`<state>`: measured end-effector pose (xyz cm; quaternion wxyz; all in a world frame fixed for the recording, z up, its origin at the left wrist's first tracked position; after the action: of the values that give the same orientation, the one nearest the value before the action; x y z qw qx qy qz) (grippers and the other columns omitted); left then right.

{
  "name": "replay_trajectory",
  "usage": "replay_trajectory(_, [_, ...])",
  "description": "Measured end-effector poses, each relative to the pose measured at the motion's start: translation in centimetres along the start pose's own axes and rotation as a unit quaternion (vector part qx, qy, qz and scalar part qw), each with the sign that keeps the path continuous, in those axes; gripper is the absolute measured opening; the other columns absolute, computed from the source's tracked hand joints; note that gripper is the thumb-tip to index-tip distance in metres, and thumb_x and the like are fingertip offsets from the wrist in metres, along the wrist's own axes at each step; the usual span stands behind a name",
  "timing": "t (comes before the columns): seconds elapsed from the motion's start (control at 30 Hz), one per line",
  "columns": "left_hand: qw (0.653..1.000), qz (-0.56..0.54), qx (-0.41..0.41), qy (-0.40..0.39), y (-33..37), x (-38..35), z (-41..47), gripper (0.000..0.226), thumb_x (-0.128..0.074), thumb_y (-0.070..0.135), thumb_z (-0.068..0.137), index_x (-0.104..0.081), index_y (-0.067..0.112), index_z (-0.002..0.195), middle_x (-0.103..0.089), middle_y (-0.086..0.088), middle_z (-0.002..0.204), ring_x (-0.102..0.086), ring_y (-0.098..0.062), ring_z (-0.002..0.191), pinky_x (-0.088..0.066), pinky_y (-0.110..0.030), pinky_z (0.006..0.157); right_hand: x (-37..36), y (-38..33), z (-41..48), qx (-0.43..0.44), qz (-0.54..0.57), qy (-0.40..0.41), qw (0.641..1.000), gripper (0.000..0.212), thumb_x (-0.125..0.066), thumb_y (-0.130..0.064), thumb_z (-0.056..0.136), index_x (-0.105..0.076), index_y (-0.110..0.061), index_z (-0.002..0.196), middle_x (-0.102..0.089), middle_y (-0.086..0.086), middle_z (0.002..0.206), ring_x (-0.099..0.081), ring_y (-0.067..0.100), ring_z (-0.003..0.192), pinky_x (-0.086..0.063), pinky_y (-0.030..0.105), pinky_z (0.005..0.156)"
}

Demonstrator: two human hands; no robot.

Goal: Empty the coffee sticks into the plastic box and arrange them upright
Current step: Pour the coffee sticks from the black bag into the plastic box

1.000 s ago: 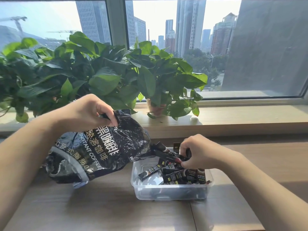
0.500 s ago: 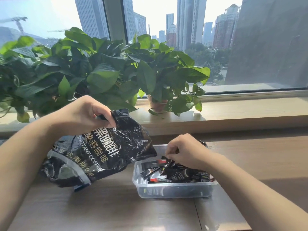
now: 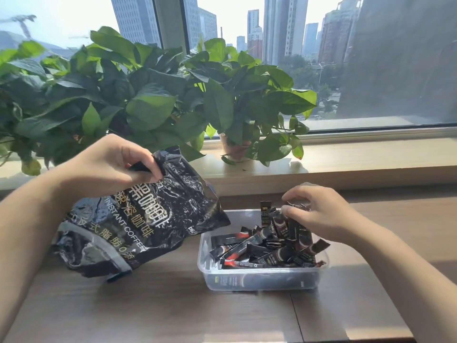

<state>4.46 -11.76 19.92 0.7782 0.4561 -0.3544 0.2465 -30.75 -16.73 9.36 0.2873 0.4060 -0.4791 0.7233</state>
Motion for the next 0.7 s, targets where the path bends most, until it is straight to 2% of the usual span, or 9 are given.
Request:
replay_trajectory(0.07, [1.000, 0.004, 0.003, -0.003, -0.1, 0.0, -0.1, 0.015, -0.080, 0.010, 0.071, -0.081, 0.023, 0.077, -0.078, 0.001, 0.078, -0.074, -0.020, 0.076, -0.058, -0.034, 0.076, -0.2, 0.9, -0.5, -0.037, 0.000, 0.018, 0.999, 0.031, -0.059, -0.042, 0.097, -0.068, -0.021, 0.117, -0.068, -0.006, 0.115, -0.061, 0.014, 0.107, -0.050, 0.033, 0.093])
replay_trajectory(0.17, [1.000, 0.021, 0.001, -0.005, -0.1, -0.1, 0.0, 0.030, -0.082, -0.007, 0.074, -0.080, 0.023, 0.076, -0.078, 0.002, 0.078, -0.074, -0.019, 0.077, -0.057, -0.040, 0.077, -2.0, 1.0, -1.0, -0.081, 0.084, 0.033, 0.993, 0.029, -0.051, -0.037, 0.102, -0.063, -0.019, 0.121, -0.068, -0.003, 0.117, -0.061, 0.014, 0.107, -0.048, 0.034, 0.096])
replay_trajectory(0.27, [1.000, 0.020, 0.006, -0.006, 0.3, -0.4, -0.1, 0.030, -0.078, -0.011, 0.075, -0.080, 0.019, 0.076, -0.078, 0.003, 0.078, -0.074, -0.017, 0.077, -0.057, -0.039, 0.079, -3.8, -0.4, -0.8, -0.065, 0.181, 0.062, 0.979, 0.016, -0.048, -0.029, 0.104, -0.059, -0.024, 0.114, -0.068, -0.007, 0.110, -0.062, 0.006, 0.101, -0.048, 0.029, 0.091])
replay_trajectory(0.37, [1.000, 0.026, 0.009, -0.011, 0.7, -0.8, -0.1, 0.029, -0.077, -0.010, 0.076, -0.080, 0.019, 0.077, -0.078, 0.004, 0.077, -0.074, -0.015, 0.076, -0.057, -0.037, 0.080, -5.4, -2.6, 0.0, -0.039, 0.308, 0.006, 0.951, 0.018, -0.047, -0.022, 0.105, -0.065, -0.024, 0.108, -0.072, -0.007, 0.109, -0.066, 0.010, 0.109, -0.052, 0.031, 0.097])
replay_trajectory(0.43, [0.999, 0.029, 0.006, -0.013, 0.9, -0.9, -0.1, 0.029, -0.077, -0.010, 0.077, -0.080, 0.018, 0.077, -0.078, 0.004, 0.077, -0.074, -0.015, 0.076, -0.057, -0.037, 0.079, -5.8, -4.2, 0.2, 0.000, 0.368, -0.039, 0.929, 0.019, -0.050, -0.016, 0.104, -0.068, -0.021, 0.108, -0.073, -0.004, 0.109, -0.068, 0.011, 0.108, -0.056, 0.034, 0.097])
replay_trajectory(0.5, [0.999, 0.030, 0.001, -0.014, 1.0, -1.0, 0.0, 0.028, -0.077, -0.010, 0.077, -0.080, 0.018, 0.078, -0.078, 0.005, 0.077, -0.073, -0.013, 0.075, -0.057, -0.036, 0.079, -5.3, -5.0, 0.2, 0.060, 0.337, -0.026, 0.939, 0.014, -0.059, -0.016, 0.100, -0.069, -0.021, 0.107, -0.072, -0.004, 0.110, -0.069, 0.010, 0.102, -0.058, 0.032, 0.093])
replay_trajectory(0.57, [1.000, 0.028, -0.003, -0.014, 1.1, -1.1, 0.0, 0.029, -0.077, -0.009, 0.077, -0.080, 0.019, 0.078, -0.078, 0.005, 0.077, -0.073, -0.012, 0.075, -0.057, -0.034, 0.079, -4.2, -4.9, -0.2, 0.111, 0.287, 0.019, 0.951, 0.016, -0.066, -0.024, 0.094, -0.068, -0.021, 0.109, -0.069, -0.008, 0.112, -0.066, 0.009, 0.106, -0.055, 0.029, 0.094])
replay_trajectory(0.63, [0.999, 0.028, -0.007, -0.015, 1.2, -1.2, 0.1, 0.028, -0.078, -0.009, 0.077, -0.080, 0.019, 0.078, -0.078, 0.006, 0.078, -0.073, -0.011, 0.076, -0.058, -0.032, 0.079, -3.1, -4.1, -0.6, 0.139, 0.181, 0.072, 0.971, 0.033, -0.063, -0.045, 0.088, -0.065, -0.024, 0.114, -0.064, -0.011, 0.120, -0.057, 0.006, 0.119, -0.047, 0.030, 0.104])
replay_trajectory(0.7, [0.999, 0.034, -0.010, -0.013, 1.4, -1.3, 0.2, 0.027, -0.078, -0.008, 0.077, -0.080, 0.018, 0.079, -0.078, 0.008, 0.078, -0.073, -0.009, 0.076, -0.057, -0.031, 0.079, -2.9, -2.1, -0.9, 0.103, 0.053, 0.098, 0.988, 0.055, -0.050, -0.062, 0.084, -0.059, -0.027, 0.126, -0.055, -0.008, 0.135, -0.041, 0.011, 0.136, -0.035, 0.036, 0.115])
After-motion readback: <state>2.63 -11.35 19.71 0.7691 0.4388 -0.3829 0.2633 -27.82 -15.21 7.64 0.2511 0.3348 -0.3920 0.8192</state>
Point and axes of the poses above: each hand's wrist, its own z-axis towards the middle knuckle, its own x-axis out of the back of the hand, y = z × x, the point moved 4 cm from there along z, towards the middle knuckle
